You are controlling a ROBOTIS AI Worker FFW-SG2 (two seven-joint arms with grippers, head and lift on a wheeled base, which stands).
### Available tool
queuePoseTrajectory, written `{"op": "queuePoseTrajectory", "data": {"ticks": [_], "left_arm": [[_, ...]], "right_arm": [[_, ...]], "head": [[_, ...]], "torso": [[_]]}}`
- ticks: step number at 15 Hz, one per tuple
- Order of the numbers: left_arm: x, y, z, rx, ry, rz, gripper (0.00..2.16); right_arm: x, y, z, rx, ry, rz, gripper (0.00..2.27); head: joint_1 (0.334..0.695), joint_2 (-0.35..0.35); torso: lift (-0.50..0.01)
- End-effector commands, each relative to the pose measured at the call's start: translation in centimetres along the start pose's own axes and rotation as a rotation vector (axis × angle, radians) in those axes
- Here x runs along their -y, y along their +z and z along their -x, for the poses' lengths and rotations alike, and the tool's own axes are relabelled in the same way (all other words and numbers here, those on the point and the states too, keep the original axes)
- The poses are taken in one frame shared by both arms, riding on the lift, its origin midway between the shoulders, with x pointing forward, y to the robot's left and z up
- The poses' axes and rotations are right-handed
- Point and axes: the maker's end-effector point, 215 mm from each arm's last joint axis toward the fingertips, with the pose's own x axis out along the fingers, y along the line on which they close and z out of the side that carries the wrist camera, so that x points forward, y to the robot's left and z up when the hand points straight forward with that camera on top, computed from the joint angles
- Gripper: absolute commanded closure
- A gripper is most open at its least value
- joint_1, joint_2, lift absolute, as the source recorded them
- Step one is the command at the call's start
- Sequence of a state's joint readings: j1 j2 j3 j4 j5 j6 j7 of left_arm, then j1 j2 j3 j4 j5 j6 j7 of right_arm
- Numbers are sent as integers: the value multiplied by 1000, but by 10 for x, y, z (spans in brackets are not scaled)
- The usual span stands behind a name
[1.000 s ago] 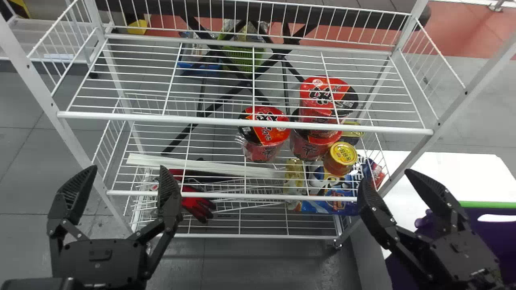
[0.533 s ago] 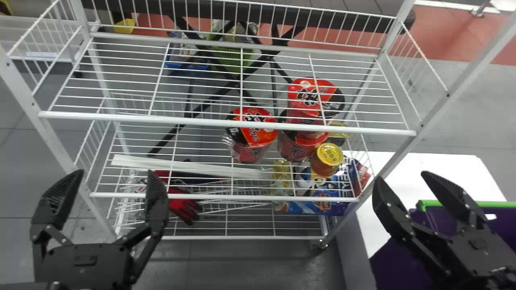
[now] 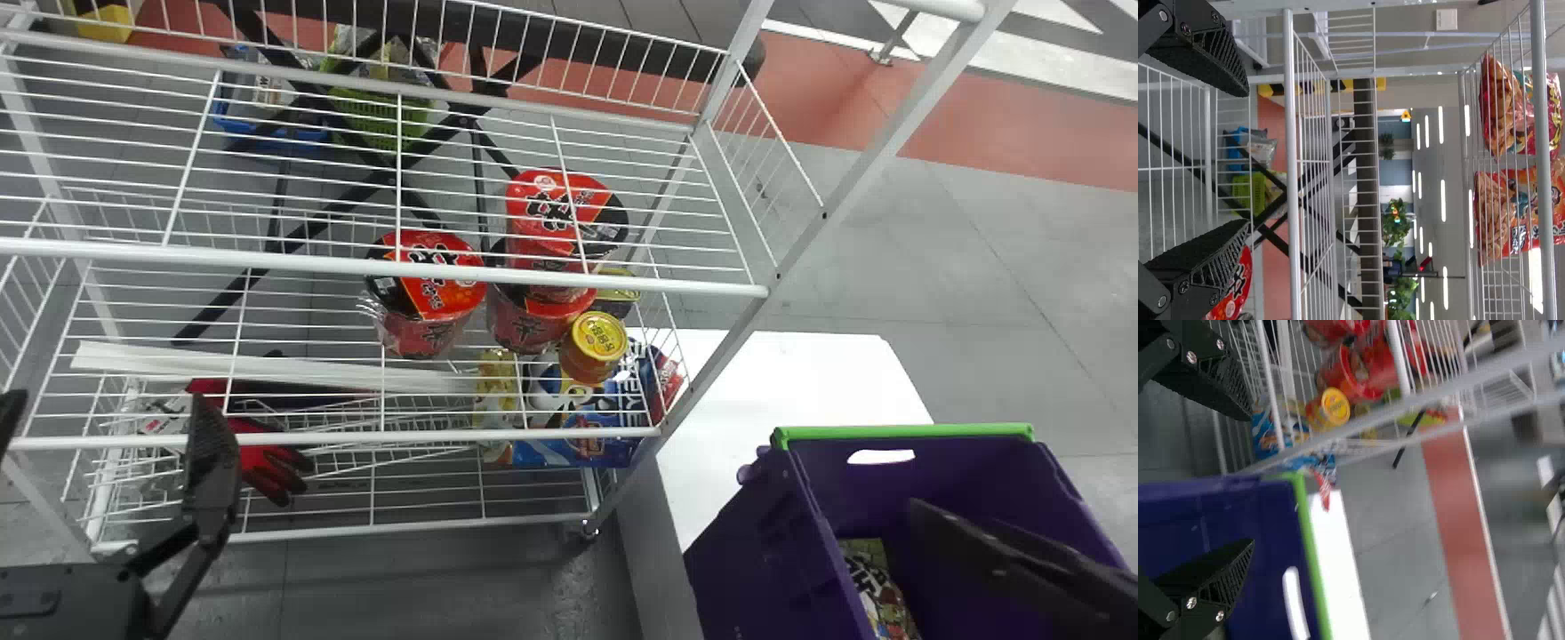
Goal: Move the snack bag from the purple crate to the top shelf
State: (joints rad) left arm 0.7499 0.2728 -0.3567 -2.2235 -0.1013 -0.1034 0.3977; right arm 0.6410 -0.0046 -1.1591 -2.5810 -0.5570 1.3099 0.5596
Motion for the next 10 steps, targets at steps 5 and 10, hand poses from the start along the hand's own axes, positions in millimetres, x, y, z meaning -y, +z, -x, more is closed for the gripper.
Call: {"op": "queuePoseTrajectory", "data": {"ticks": [5,10], "left_arm": [[12,-12,-7,-30,-22,-28,147],[10,-25,-10,-74,-19,-58,147]], "right_arm": [[115,-26,-4,-147,-95,-127,184],[141,-38,-31,-216,-1,-6,188]], "head": [[695,-350],[695,-350]], "torso": [[-448],[-448]]}}
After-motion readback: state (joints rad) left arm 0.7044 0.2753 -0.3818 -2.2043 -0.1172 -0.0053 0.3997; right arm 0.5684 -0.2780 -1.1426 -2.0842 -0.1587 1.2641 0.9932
